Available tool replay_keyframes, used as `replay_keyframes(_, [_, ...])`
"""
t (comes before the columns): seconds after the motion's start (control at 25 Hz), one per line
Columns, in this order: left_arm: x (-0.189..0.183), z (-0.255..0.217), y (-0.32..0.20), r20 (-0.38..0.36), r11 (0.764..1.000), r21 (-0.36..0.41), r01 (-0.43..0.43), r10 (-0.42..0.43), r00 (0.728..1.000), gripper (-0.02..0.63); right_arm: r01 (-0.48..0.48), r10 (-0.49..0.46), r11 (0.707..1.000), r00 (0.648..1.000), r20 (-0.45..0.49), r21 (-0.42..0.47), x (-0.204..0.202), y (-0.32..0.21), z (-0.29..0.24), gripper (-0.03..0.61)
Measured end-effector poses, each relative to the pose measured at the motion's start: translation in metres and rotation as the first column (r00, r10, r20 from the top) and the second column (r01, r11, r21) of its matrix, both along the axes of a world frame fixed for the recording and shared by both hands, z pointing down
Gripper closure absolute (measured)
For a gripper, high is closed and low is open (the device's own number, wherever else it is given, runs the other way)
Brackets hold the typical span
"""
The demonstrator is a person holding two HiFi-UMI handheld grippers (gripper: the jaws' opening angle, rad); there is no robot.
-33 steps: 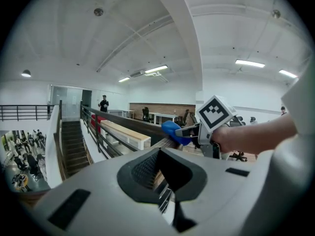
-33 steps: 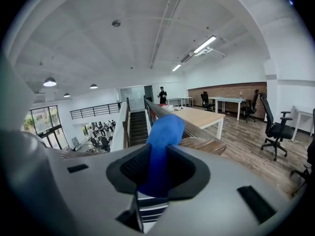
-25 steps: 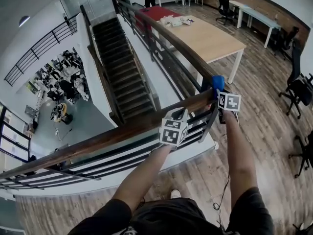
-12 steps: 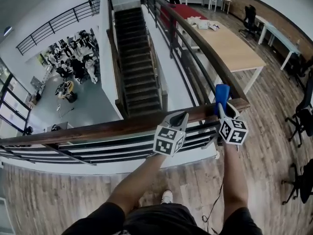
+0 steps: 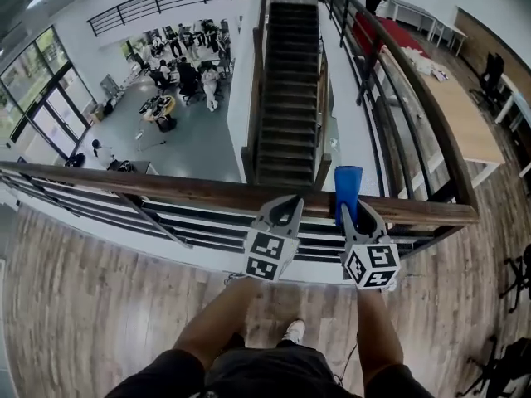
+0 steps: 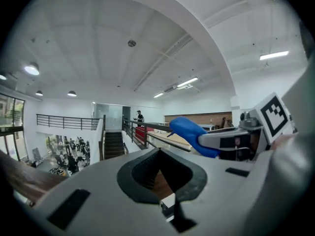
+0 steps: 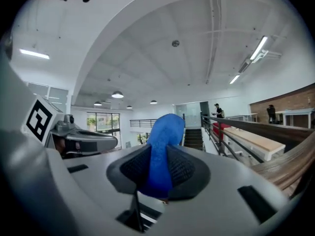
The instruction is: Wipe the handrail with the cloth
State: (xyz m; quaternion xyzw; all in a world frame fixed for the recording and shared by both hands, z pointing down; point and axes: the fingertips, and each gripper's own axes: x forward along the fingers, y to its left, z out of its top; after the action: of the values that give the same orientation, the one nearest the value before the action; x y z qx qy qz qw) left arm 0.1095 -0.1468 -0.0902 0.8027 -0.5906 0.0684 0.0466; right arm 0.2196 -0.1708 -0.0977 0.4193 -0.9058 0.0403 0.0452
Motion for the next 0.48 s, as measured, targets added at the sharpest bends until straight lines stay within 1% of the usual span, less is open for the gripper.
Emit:
replay_keyframes(0.12, [-0.073,0.007,0.038,-0.037,0.996,-0.002,0.091,-0.091,0.995,0.611,0.097,-0.097,0.995,0.995,0.002,-0.008,-0.084,0.036,0.008,0.479])
replay_keyframes(0.24, [-0.149,0.018,0.072,-0.065,0.981,0.007,0.194,-0.193,0.979,0.611,0.184,-0.185,0.982,0.983,-0.003,-0.049,-0.166,0.066,0.033,0.479])
replay_keyframes(0.32, [-0.192,0.032,0.094,-0.075,0.966,-0.013,0.258,-0.259,0.963,0.611,0.251,-0.253,0.965,0.967,-0.015,-0.073,-0.214,0.089,0.053,0.479])
replay_keyframes(0.48, [-0.284,0.065,0.139,-0.088,0.926,-0.061,0.371,-0.376,0.923,0.611,0.369,-0.375,0.924,0.925,-0.053,-0.102,-0.309,0.133,0.089,0.479])
